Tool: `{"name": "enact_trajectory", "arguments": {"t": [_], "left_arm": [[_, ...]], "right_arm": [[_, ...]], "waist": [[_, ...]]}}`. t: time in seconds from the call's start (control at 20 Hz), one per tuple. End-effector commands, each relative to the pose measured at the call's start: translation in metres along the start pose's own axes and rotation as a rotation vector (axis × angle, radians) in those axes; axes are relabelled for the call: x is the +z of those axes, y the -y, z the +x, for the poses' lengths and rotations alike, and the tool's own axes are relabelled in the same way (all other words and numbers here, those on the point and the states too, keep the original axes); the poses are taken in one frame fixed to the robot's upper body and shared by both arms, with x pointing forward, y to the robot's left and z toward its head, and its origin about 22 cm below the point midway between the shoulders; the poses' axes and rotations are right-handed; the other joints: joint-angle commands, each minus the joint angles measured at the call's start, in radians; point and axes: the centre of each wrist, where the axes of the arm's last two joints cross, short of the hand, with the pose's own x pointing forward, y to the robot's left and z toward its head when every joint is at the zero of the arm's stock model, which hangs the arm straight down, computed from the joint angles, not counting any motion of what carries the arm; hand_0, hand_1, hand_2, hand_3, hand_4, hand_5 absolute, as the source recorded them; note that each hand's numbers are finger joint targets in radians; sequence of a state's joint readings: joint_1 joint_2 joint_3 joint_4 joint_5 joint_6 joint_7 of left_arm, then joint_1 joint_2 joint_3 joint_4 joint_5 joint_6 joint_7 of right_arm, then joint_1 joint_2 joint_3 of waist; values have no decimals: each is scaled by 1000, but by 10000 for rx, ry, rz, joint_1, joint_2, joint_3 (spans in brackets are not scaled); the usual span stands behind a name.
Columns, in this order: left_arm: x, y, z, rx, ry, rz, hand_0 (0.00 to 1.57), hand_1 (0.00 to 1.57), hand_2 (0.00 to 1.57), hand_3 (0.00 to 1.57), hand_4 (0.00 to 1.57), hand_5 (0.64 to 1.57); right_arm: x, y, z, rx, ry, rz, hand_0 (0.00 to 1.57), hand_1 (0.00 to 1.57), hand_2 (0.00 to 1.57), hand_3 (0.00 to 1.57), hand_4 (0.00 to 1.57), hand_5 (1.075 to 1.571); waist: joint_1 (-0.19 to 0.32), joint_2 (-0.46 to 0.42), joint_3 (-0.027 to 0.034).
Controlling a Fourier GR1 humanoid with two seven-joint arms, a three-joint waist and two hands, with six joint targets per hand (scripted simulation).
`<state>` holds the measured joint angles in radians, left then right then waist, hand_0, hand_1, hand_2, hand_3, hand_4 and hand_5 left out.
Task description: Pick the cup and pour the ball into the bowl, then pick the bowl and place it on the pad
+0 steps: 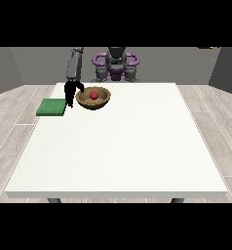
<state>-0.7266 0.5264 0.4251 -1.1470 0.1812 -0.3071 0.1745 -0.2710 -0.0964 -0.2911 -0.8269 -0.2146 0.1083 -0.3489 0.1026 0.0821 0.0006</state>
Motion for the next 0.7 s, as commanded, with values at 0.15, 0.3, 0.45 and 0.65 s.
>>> {"name": "enact_trajectory", "arguments": {"t": [0.15,0.3,0.45,0.65], "left_arm": [[9,-16,28,51,720,49,0,0,0,0,1017,1536],[17,-20,14,-220,386,-44,0,0,0,0,1014,1542],[14,-19,26,80,789,-350,0,0,0,0,1017,1538],[21,-24,11,159,565,-70,0,0,0,0,1022,1537]], "right_arm": [[-4,21,-11,-10,495,-121,0,0,0,0,476,1548],[10,2,-28,172,231,-404,0,0,0,0,447,1544],[-3,-8,-23,-169,840,-108,0,0,0,0,458,1547],[-9,-26,-20,-276,500,1,0,0,0,0,463,1550]], "waist": [[183,671,5],[160,285,-2],[428,851,3],[324,470,-3]]}}
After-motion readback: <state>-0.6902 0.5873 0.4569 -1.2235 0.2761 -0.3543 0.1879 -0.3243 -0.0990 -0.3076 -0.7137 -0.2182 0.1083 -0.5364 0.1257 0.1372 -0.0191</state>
